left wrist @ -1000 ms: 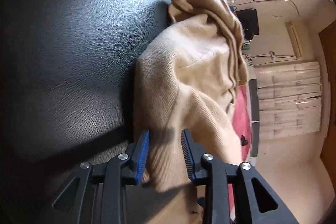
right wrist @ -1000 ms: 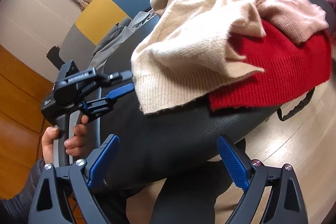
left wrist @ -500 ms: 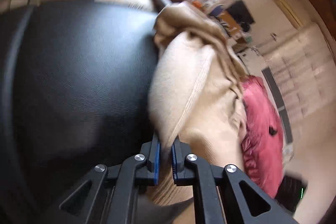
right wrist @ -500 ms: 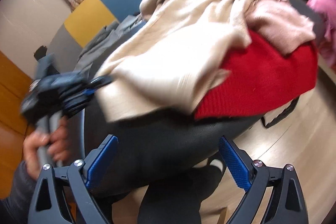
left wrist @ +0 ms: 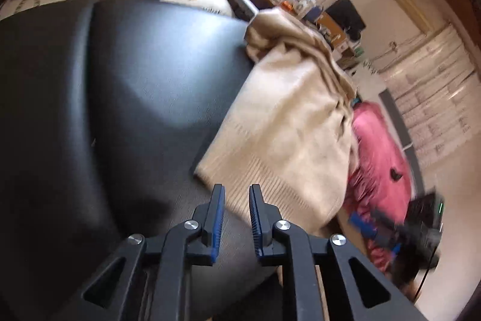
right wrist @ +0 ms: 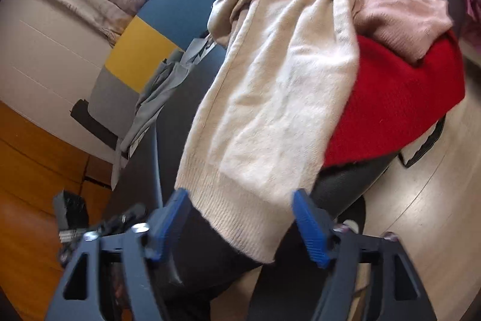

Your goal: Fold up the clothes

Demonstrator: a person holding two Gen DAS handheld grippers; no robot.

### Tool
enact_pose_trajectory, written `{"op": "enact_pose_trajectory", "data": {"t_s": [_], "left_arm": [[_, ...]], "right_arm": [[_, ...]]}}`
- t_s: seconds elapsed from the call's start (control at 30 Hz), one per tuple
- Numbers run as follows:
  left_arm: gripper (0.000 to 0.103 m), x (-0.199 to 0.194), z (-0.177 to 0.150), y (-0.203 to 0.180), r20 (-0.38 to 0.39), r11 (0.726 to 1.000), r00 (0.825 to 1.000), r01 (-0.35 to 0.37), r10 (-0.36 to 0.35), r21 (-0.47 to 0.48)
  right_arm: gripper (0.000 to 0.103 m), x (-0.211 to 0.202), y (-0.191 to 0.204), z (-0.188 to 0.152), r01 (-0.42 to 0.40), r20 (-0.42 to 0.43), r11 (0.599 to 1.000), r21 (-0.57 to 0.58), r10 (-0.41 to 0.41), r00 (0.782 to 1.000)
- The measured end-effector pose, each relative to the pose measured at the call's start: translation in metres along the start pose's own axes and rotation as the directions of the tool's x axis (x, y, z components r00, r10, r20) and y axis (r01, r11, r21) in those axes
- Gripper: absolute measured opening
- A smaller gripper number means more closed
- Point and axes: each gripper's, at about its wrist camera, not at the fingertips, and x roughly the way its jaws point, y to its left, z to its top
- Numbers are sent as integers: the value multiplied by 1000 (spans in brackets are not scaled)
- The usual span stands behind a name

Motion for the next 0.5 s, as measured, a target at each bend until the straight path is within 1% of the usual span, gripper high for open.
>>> {"op": "enact_pose_trajectory", "data": {"t_s": [0.03, 0.07, 0.1, 0.2, 0.27, 0.3, 0.33, 0.37, 0.43, 0.47, 0.5], "left_arm": [[21, 4, 10, -3, 6, 1000, 1000, 3, -3, 7], [21, 12, 21, -9, 9, 1000, 1000, -14, 14, 21], [23, 22, 34, -15, 5, 999, 1000, -14, 14, 49], [26, 60, 73, -29, -32, 994, 999, 1, 2, 105], [30, 86, 95, -32, -64, 992, 998, 23, -15, 125], [30, 100, 108, -33, -82, 990, 997, 26, -15, 142], [31, 113, 118, -35, -99, 986, 994, 52, -37, 159], [34, 123, 125, -34, -117, 984, 991, 78, -59, 163], [37, 145, 143, -30, -157, 981, 982, 125, -101, 151], [40, 156, 152, -28, -164, 981, 982, 119, -93, 154], [41, 167, 161, -25, -172, 981, 981, 115, -89, 153]], "right_arm": [[84, 2, 3, -1, -9, 0, 1000, -9, 9, 1000], [85, 3, 5, -2, -15, -3, 1000, -17, 15, 1000], [85, 6, 5, -1, -16, -9, 1000, -25, 16, 1000], [88, 10, 7, 3, -9, -12, 999, -52, 8, 1000], [94, 13, 5, 9, 2, -9, 998, -57, -2, 1000], [95, 15, 4, 11, 6, -9, 998, -57, -7, 1000], [95, 17, 1, 15, 9, -10, 999, -53, -10, 1000], [95, 19, -3, 18, 11, -12, 999, -44, -12, 1000], [95, 22, -10, 26, 13, -5, 1000, -27, -14, 1000], [95, 24, -13, 30, 18, -2, 1000, -18, -18, 1000], [95, 25, -14, 33, 20, 0, 1000, -12, -20, 1000]]}}
